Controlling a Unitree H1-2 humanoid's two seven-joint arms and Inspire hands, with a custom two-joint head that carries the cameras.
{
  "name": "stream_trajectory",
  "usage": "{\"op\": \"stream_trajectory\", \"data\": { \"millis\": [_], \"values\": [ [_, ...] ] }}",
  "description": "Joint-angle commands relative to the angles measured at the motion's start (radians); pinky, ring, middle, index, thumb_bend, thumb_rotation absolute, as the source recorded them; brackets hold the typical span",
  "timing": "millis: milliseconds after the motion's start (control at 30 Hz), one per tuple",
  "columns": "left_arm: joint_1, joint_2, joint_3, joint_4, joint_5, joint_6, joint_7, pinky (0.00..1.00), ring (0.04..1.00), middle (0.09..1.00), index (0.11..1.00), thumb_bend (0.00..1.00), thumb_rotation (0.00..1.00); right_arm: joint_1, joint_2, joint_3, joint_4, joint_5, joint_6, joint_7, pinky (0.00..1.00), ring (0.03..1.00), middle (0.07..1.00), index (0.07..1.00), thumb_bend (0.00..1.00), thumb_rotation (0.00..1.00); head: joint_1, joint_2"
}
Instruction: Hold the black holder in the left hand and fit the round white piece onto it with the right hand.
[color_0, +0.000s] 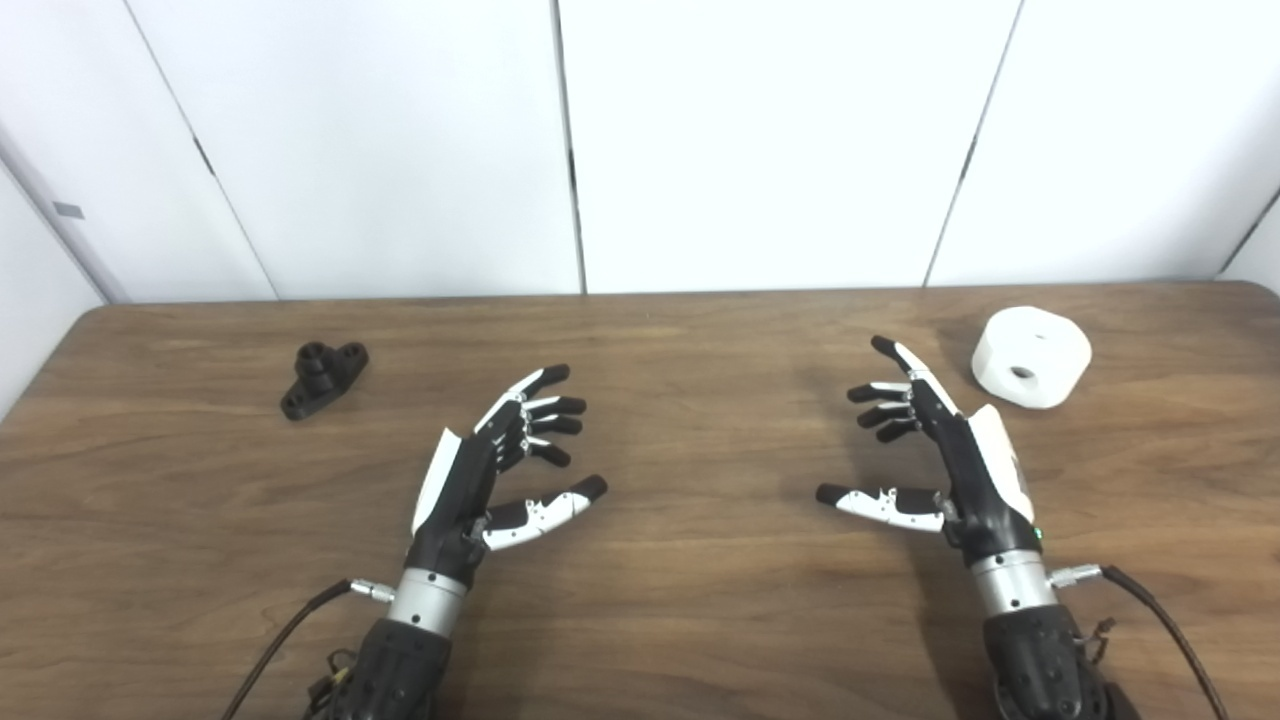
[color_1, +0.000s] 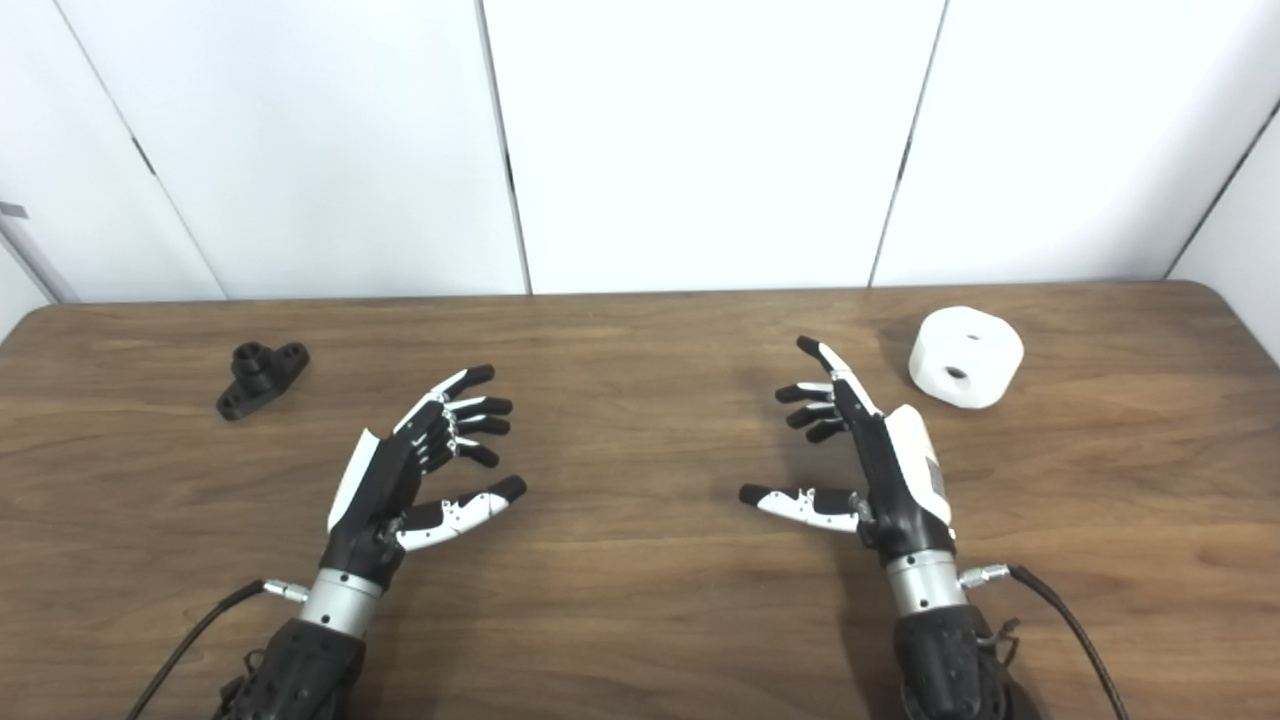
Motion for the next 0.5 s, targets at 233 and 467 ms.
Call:
{"op": "stream_trajectory", "data": {
  "millis": [233, 467],
  "values": [
    [-0.015, 0.008, 0.000, 0.009, -0.001, -0.028, 0.008, 0.57, 0.715, 0.755, 0.838, 0.66, 0.06, -0.019, -0.006, -0.003, -0.038, 0.002, -0.026, -0.008, 0.54, 0.615, 0.697, 0.901, 0.67, 0.12, 0.002, 0.000],
    [-0.013, 0.000, -0.001, 0.008, -0.006, -0.016, 0.008, 0.56, 0.712, 0.760, 0.831, 0.67, 0.07, -0.020, -0.015, -0.006, -0.028, 0.004, -0.042, -0.010, 0.53, 0.611, 0.692, 0.897, 0.66, 0.12, 0.094, -0.007]
  ]
}}
